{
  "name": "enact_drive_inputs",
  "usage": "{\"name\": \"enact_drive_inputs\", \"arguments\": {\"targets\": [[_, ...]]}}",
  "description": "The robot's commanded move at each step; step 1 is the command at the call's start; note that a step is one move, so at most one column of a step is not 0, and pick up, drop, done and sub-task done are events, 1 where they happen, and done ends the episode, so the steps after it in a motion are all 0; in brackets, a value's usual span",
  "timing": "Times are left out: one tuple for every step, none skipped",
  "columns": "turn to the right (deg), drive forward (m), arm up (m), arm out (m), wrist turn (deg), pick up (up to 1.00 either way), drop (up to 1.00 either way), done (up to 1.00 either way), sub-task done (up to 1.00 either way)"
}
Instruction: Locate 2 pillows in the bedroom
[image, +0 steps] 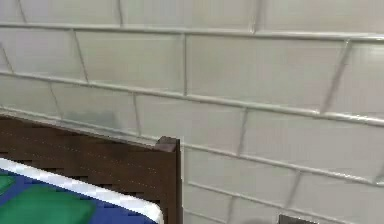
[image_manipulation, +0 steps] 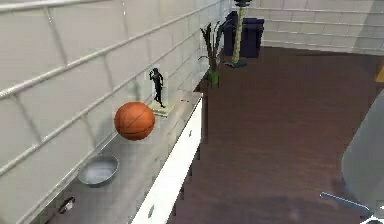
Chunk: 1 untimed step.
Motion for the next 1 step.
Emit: {"name": "enact_drive_inputs", "arguments": {"targets": [[-45.0,0.00,0.00,0.00,0.0,0.00,0.00,0.00,0.00]]}}
